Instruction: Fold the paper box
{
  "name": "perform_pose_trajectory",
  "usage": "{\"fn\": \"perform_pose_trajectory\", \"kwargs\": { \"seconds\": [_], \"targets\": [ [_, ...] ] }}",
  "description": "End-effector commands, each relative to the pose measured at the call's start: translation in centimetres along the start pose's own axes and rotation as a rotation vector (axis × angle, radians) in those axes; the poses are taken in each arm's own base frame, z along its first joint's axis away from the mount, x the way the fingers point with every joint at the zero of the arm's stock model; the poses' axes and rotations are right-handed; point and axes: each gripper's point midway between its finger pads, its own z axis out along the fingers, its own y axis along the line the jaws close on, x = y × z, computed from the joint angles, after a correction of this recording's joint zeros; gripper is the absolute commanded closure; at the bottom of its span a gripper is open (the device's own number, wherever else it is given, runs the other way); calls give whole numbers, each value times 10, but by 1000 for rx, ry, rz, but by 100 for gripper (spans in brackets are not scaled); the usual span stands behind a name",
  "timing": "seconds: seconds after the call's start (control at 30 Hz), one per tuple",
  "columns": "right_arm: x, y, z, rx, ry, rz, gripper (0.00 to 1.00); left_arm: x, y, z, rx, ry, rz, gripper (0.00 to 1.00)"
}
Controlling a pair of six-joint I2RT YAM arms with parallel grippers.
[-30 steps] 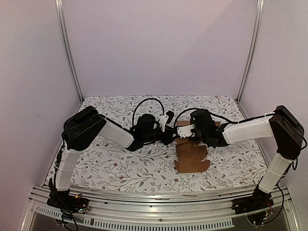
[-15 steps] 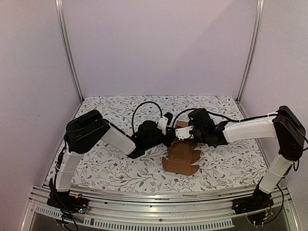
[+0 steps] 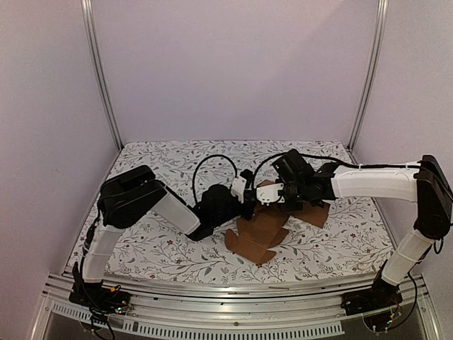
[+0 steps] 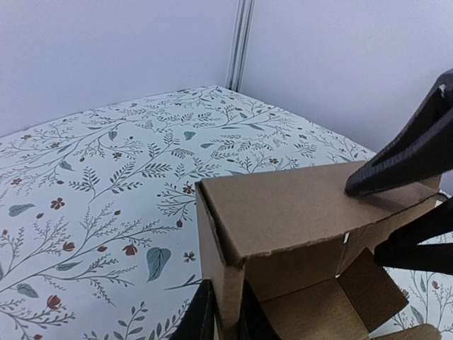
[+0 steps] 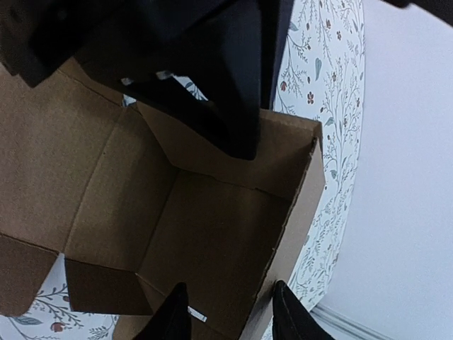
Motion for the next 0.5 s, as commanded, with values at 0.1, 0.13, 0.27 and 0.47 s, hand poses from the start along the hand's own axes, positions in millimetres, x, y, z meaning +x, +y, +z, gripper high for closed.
{"fn": "perform_pose_trajectory", "kwargs": {
  "seconds": [0.1, 0.13, 0.27, 0.47],
  "targets": [
    [5, 16, -71, -302, -34, 161, 43, -8, -13, -10, 24, -71, 25, 90],
    [3, 18, -78, -335, -52, 180, 41, -7, -13, -12, 23, -74, 29, 90],
    [0, 21, -94, -428, -98, 280, 38, -6, -13, -16, 20, -91, 38, 90],
    [-7, -41, -93, -527, -205, 606, 37, -11, -27, -26, 21, -126, 142, 90]
  ]
}}
